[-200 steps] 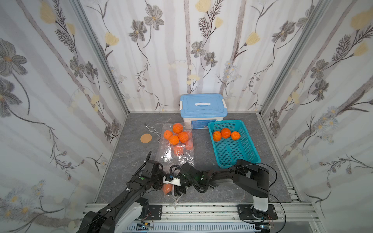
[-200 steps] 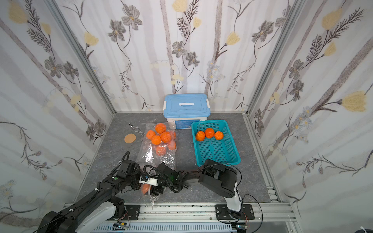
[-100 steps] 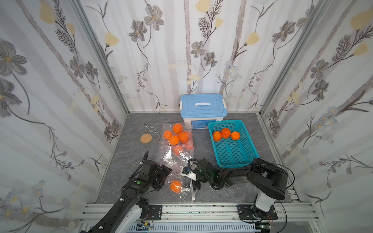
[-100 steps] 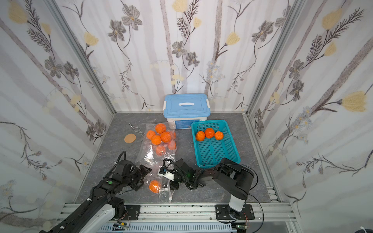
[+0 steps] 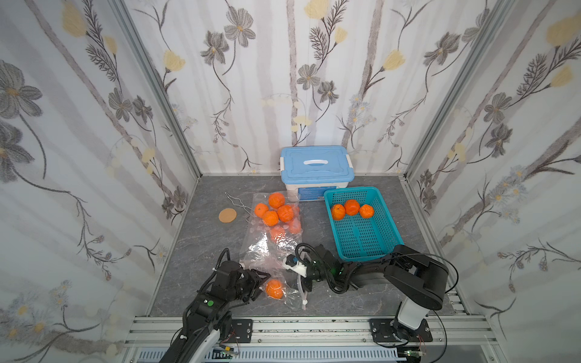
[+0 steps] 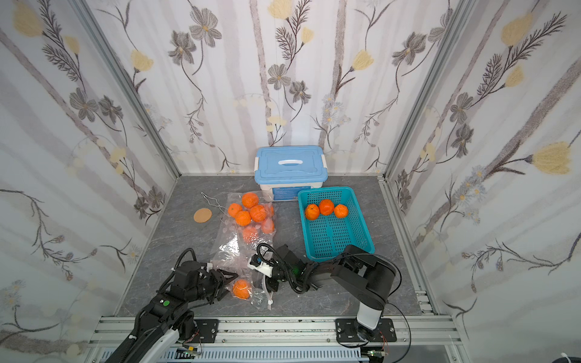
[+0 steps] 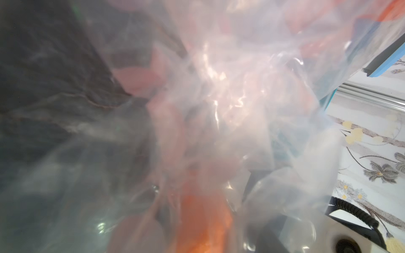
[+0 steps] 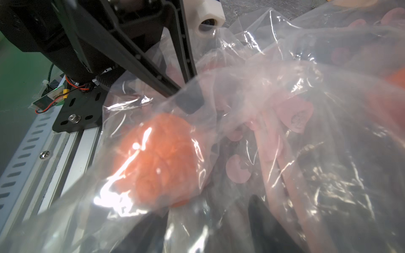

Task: Open the zip-top bag and take out the orange
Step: Adjust the zipper food storage bag at the center of the board, then pick up the orange from the zipper food storage bag.

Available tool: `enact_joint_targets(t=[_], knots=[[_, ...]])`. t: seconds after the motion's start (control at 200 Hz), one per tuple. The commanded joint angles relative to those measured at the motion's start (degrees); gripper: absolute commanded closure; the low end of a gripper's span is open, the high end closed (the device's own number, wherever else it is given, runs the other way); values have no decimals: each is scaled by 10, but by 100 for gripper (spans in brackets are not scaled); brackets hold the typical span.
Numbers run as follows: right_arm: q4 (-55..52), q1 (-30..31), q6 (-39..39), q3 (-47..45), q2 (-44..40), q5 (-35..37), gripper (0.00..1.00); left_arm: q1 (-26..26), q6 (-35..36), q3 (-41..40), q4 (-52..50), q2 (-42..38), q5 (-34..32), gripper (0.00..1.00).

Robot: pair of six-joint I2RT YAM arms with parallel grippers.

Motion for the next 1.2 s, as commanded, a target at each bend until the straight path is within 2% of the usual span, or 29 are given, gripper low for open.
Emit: enact_joint_targets(t=[0.0, 0.085, 0.145, 0.44, 0.679, 0.794, 0.899, 1.059, 1.199], knots=[[28, 2, 4, 8, 2, -18, 40, -9, -21, -8, 38, 29, 36, 65], [25, 3, 3, 7, -2, -18, 40, -9, -11, 5, 69, 67, 44, 88], [25, 2, 3, 6, -7, -18, 40, -10, 3, 28, 73, 91, 47, 100], [74, 2, -21, -54, -48, -28, 31, -10, 62, 171, 89, 192, 106, 100], [165, 5, -22, -98, -56, 39, 21, -13, 80, 246, 88, 208, 160, 100], [181, 5, -9, -96, -49, 58, 19, -13, 98, 256, 54, 210, 154, 100], [165, 4, -8, -86, -39, 53, 24, -14, 89, 225, 67, 222, 137, 100], [95, 4, -11, -60, -34, 36, 47, -13, 110, 191, 46, 240, 75, 100], [49, -1, -4, -56, -57, 39, 48, 2, 124, 171, -11, 238, -42, 100]])
